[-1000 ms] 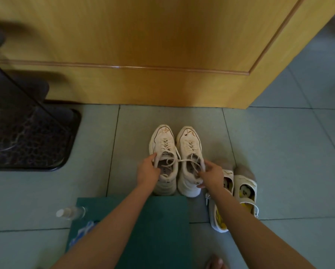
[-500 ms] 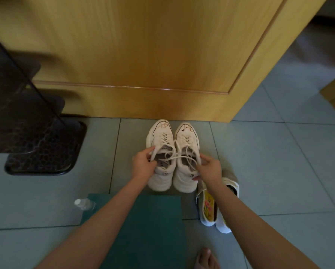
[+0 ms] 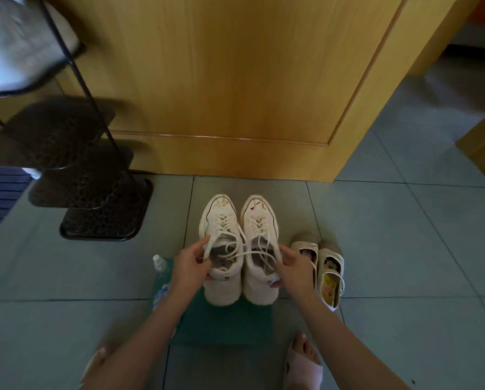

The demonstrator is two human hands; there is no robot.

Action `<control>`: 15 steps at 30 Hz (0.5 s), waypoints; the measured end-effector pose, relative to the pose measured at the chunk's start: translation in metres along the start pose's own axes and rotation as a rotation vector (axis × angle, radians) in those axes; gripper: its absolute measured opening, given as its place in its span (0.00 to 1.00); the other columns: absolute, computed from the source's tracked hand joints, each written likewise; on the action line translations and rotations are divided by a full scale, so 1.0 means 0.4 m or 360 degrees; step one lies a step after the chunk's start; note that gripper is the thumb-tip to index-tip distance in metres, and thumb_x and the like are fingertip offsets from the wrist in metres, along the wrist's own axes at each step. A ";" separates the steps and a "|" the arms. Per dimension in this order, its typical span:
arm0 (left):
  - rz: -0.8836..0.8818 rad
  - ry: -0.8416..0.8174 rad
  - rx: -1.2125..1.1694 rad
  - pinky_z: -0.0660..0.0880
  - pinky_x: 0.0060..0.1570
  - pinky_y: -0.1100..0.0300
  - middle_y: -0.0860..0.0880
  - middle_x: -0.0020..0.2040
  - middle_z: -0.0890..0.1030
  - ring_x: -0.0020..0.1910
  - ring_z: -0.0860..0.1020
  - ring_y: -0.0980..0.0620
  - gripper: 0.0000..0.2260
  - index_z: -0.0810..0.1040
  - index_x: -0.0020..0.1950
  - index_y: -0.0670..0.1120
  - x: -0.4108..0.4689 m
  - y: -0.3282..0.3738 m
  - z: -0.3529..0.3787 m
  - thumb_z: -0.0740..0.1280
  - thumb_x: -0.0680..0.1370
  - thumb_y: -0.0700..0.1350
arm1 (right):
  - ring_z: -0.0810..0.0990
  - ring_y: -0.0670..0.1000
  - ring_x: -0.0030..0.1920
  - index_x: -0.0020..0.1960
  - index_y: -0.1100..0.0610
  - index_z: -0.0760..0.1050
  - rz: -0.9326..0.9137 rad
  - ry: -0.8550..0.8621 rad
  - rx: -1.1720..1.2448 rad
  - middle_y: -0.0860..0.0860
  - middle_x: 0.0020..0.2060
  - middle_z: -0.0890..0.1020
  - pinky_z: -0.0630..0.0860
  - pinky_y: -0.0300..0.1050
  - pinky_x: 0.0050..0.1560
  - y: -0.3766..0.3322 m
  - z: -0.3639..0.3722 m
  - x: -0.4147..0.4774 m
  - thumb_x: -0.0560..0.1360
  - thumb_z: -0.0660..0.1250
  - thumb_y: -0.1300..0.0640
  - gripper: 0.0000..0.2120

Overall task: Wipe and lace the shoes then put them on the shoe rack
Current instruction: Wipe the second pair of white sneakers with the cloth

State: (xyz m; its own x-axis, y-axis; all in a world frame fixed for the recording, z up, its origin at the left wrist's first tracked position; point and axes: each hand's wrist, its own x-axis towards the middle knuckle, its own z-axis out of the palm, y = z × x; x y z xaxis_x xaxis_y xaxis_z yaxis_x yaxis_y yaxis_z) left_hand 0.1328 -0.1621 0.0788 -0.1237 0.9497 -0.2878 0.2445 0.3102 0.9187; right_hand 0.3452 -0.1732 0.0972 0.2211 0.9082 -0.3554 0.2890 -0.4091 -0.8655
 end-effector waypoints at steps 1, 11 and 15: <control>-0.0023 -0.0007 -0.0008 0.81 0.34 0.59 0.44 0.56 0.80 0.45 0.80 0.52 0.24 0.70 0.69 0.45 -0.025 -0.016 -0.008 0.64 0.74 0.29 | 0.82 0.52 0.36 0.66 0.57 0.73 0.0020 -0.0013 -0.0010 0.58 0.53 0.82 0.80 0.44 0.27 0.017 0.007 -0.019 0.76 0.62 0.68 0.19; -0.0103 -0.0084 0.0066 0.80 0.34 0.59 0.44 0.55 0.81 0.44 0.81 0.53 0.23 0.72 0.67 0.46 -0.158 -0.141 -0.054 0.65 0.74 0.30 | 0.82 0.49 0.37 0.56 0.48 0.74 0.0130 -0.0064 0.0073 0.49 0.44 0.82 0.80 0.47 0.26 0.098 0.028 -0.183 0.76 0.62 0.69 0.18; -0.0131 -0.0140 0.0089 0.81 0.37 0.58 0.45 0.54 0.81 0.45 0.80 0.55 0.23 0.72 0.66 0.46 -0.172 -0.170 -0.064 0.65 0.73 0.30 | 0.83 0.53 0.38 0.48 0.43 0.76 0.0155 -0.0078 0.0068 0.45 0.40 0.82 0.81 0.50 0.29 0.118 0.031 -0.212 0.76 0.61 0.70 0.20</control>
State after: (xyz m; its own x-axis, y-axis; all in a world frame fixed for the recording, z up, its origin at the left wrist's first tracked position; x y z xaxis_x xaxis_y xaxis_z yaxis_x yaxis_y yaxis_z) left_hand 0.1001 -0.2496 0.0430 -0.0612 0.9202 -0.3867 0.2905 0.3871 0.8751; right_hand 0.3284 -0.2682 0.0819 0.2002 0.8679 -0.4546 0.2280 -0.4925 -0.8399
